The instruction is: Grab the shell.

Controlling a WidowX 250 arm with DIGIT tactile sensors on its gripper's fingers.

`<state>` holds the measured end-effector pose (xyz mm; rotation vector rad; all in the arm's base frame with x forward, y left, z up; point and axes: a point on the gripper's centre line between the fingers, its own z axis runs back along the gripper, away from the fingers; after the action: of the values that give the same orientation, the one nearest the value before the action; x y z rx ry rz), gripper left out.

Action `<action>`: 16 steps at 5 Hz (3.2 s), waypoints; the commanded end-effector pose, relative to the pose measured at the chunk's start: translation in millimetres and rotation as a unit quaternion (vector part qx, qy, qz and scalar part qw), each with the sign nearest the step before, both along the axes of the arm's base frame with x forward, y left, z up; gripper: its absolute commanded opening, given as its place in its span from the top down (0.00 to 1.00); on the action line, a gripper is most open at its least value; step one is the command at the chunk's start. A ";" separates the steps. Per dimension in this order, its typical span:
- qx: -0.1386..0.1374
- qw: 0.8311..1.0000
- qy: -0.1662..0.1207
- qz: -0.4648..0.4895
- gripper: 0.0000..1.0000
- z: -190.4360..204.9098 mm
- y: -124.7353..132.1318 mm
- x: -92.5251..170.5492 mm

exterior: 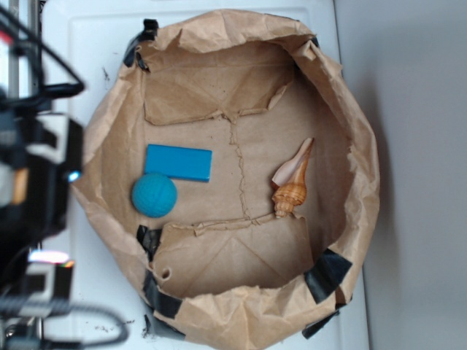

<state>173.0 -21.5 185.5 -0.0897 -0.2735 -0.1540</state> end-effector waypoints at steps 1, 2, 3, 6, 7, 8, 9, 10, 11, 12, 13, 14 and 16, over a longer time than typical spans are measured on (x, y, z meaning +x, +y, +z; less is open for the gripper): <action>0.015 1.000 0.001 0.011 0.00 -39.8 23.5 45.2; 0.005 0.999 0.036 0.032 0.00 -46.6 19.8 82.7; -0.027 0.996 0.039 0.081 0.00 -42.6 27.2 100.6; -0.052 0.978 -0.008 0.202 0.00 -51.3 33.7 110.6; -0.052 0.978 -0.008 0.202 0.00 -51.3 33.7 110.6; -0.078 0.971 -0.027 0.226 0.00 -59.3 37.7 116.7; -0.083 0.971 -0.036 0.223 0.00 -72.6 41.6 127.4; -0.094 0.974 -0.024 0.206 0.00 -91.6 37.5 142.3; -0.097 0.975 -0.022 0.197 0.00 -100.6 30.4 162.0; -0.097 0.976 -0.014 0.196 0.00 -105.2 18.1 176.2; -0.091 0.969 -0.001 0.229 0.00 -109.9 9.3 190.8; -0.085 0.967 0.020 0.241 0.00 -121.6 10.7 198.5; -0.055 0.975 0.003 0.216 0.00 -120.0 11.3 166.4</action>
<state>329.9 -11.3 44.9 -0.1264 -0.2186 0.2970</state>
